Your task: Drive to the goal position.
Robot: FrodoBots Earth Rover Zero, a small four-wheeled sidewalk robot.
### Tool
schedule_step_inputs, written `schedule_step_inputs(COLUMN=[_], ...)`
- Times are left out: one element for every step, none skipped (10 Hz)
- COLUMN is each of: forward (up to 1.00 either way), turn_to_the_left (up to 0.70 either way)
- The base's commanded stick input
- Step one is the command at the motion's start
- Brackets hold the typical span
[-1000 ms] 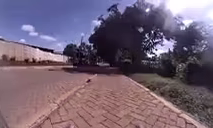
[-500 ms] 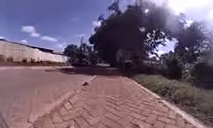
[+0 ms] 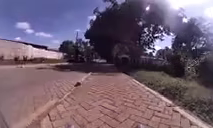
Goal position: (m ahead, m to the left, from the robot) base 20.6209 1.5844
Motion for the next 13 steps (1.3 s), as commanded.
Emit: schedule_step_inputs(forward=[1.00, 1.00, 1.00, 1.00, 1.00, 1.00, 1.00, 1.00, 1.00, 1.00, 1.00, 1.00, 1.00], turn_to_the_left=[-0.32, -0.17, 0.00, 0.00, 0.00, 0.00, 0.00, 0.00, 0.00, 0.00, 0.00, 0.00, 0.00])
